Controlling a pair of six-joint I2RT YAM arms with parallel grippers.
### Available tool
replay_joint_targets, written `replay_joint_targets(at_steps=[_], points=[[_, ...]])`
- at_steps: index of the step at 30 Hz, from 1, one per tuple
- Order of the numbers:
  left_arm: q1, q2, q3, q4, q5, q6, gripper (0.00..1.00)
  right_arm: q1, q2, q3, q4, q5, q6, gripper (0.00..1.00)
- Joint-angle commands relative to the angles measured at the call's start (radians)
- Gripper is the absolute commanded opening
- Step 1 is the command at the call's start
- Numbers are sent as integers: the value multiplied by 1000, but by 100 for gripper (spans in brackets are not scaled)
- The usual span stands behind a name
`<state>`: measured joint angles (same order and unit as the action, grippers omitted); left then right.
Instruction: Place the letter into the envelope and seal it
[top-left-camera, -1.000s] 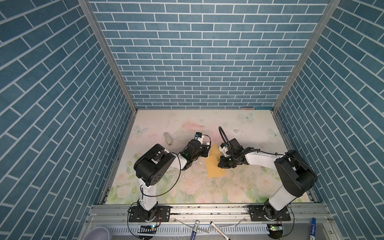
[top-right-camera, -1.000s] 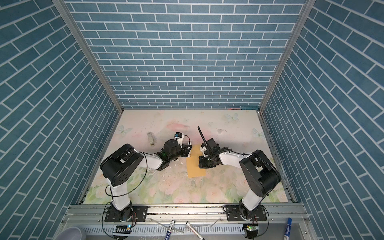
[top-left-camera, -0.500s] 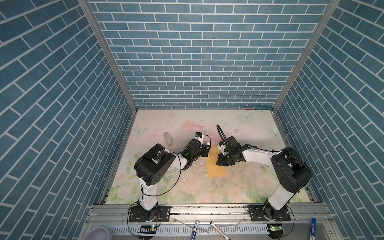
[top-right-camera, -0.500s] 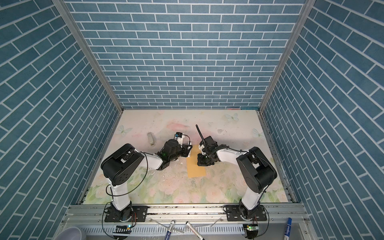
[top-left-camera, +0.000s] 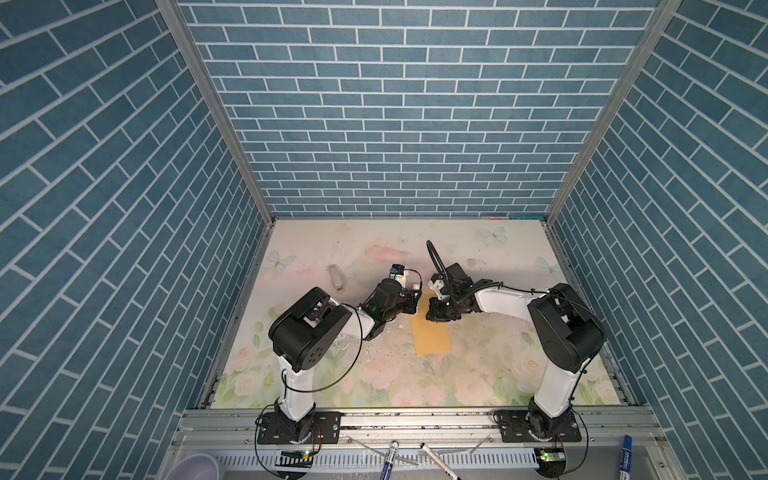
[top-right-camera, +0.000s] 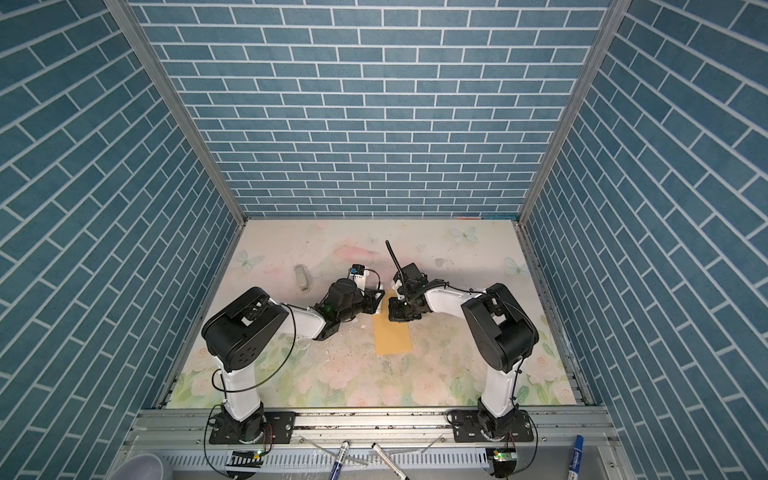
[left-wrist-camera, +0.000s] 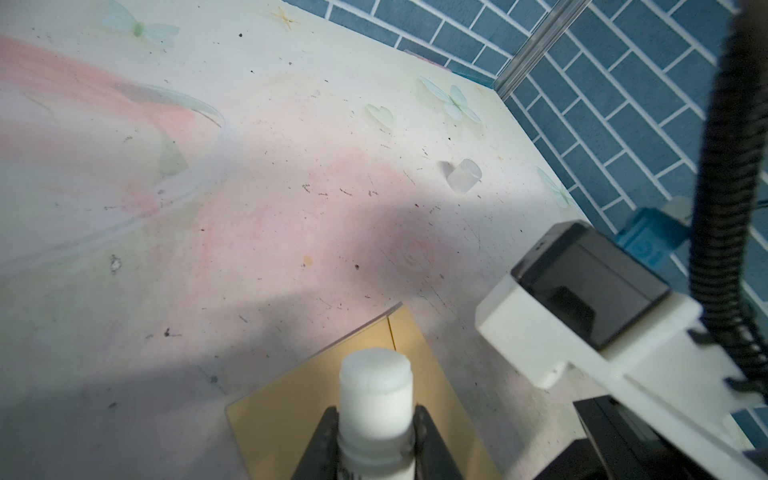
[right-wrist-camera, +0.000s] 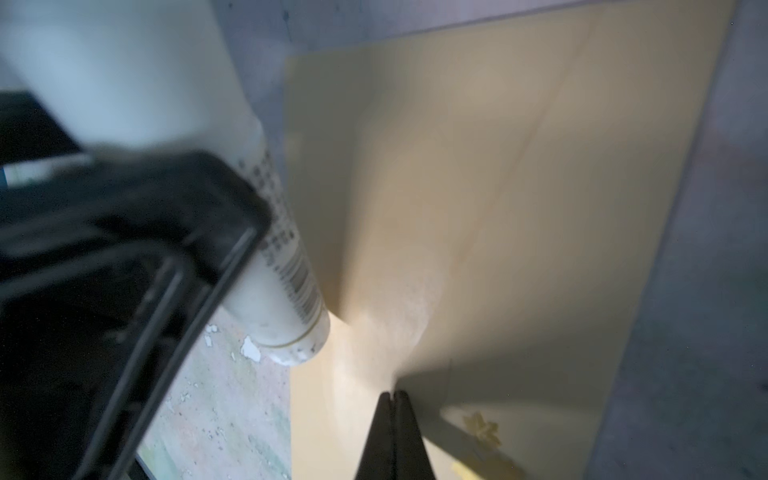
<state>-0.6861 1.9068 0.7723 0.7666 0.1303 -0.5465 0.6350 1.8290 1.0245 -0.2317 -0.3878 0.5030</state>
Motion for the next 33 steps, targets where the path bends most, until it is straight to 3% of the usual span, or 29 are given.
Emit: replay_joint_targets(at_steps=[1,19,33], points=[[-3,18,0,2,-13,7,0,-3,38,24,-48,62,-39,0],[-3,13,-13,5,-17,7,0,-94,148,163,-118,142,-61,0],[-3,-7,-8,0,-14,3,0,-103,131,158,-27,53,-58,0]])
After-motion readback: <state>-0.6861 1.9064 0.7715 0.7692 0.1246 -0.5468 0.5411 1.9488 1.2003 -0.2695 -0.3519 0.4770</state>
